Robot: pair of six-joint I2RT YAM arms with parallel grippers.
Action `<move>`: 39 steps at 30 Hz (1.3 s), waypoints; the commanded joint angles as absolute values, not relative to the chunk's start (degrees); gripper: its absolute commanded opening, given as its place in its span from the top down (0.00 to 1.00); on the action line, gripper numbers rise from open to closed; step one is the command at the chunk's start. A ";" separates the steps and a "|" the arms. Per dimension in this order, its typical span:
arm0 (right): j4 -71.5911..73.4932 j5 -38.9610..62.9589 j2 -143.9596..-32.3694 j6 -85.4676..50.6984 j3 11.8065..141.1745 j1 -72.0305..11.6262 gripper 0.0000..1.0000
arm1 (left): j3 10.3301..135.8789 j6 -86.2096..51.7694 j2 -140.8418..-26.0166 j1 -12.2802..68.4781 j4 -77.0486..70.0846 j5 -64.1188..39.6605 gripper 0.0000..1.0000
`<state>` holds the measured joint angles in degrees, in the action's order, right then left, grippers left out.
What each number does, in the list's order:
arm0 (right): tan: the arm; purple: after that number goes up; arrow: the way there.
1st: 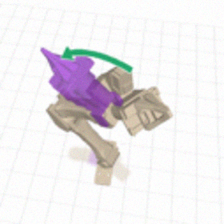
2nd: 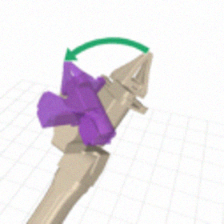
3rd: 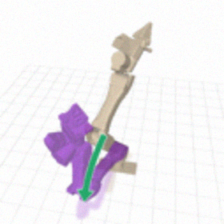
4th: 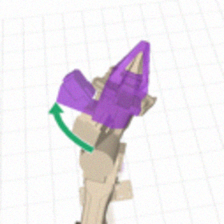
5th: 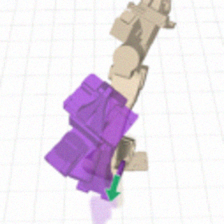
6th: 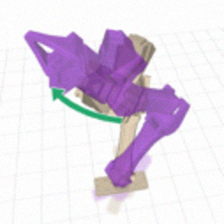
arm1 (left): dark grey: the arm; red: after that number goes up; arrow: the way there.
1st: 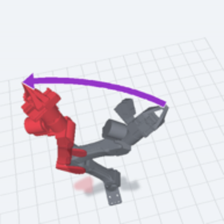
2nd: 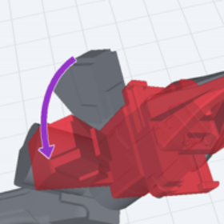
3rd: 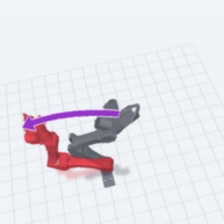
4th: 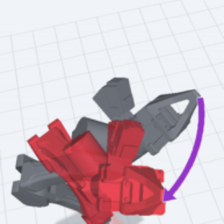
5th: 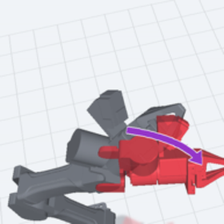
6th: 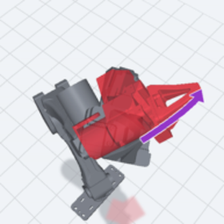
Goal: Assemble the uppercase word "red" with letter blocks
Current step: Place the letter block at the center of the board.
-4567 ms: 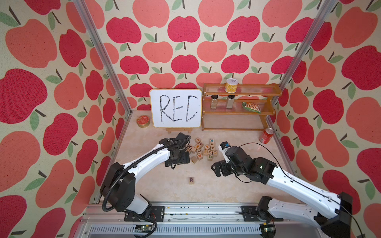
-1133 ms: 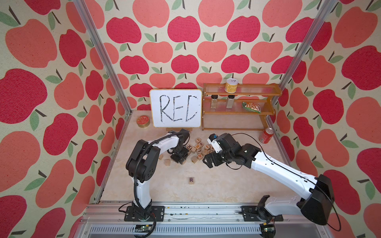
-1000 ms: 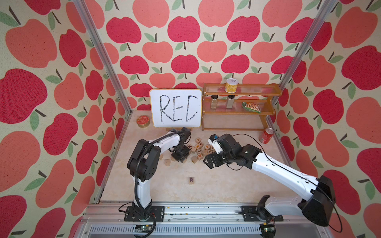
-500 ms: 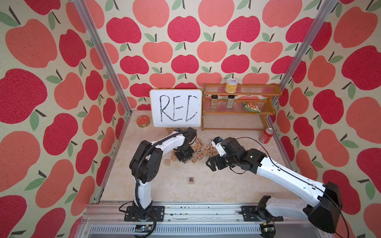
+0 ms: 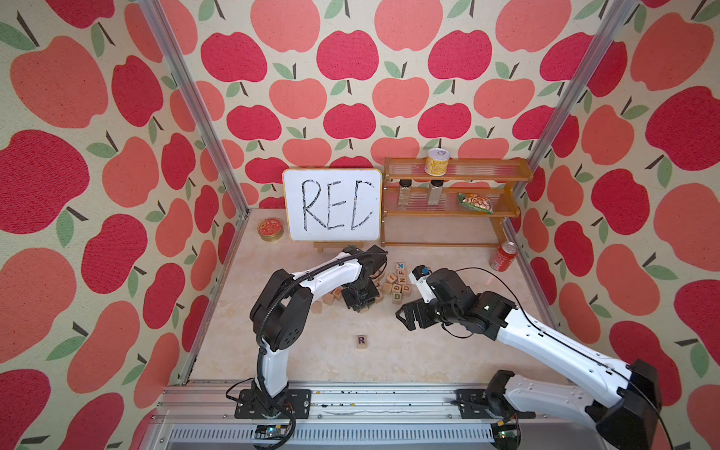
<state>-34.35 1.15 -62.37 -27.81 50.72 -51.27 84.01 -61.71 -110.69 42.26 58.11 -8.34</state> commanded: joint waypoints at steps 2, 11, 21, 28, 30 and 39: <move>-35.22 0.14 -60.10 -30.01 48.91 -51.63 0.01 | 85.38 -61.48 -110.75 43.66 60.51 -7.03 1.00; -35.82 -1.71 -58.19 -32.46 47.06 -54.17 0.01 | 83.68 -62.09 -109.45 46.16 59.33 -7.73 1.00; -36.46 -5.47 -57.52 -35.87 46.19 -58.86 0.01 | 80.70 -62.99 -107.10 48.72 58.03 -8.32 1.00; -36.70 -7.67 -56.89 -38.34 45.54 -61.23 0.01 | 79.28 -62.94 -106.00 51.11 57.74 -8.79 1.00; -36.87 -8.20 -56.45 -38.91 45.36 -61.69 0.01 | 78.79 -62.93 -105.58 51.54 57.57 -8.92 1.00; -38.04 -10.36 -54.96 -41.14 44.64 -63.88 0.01 | 77.47 -63.25 -104.63 54.44 56.57 -9.37 1.00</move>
<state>-35.92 -8.34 -55.92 -39.33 45.63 -63.18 78.28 -61.98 -106.15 53.34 56.05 -9.17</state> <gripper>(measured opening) 0.991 0.282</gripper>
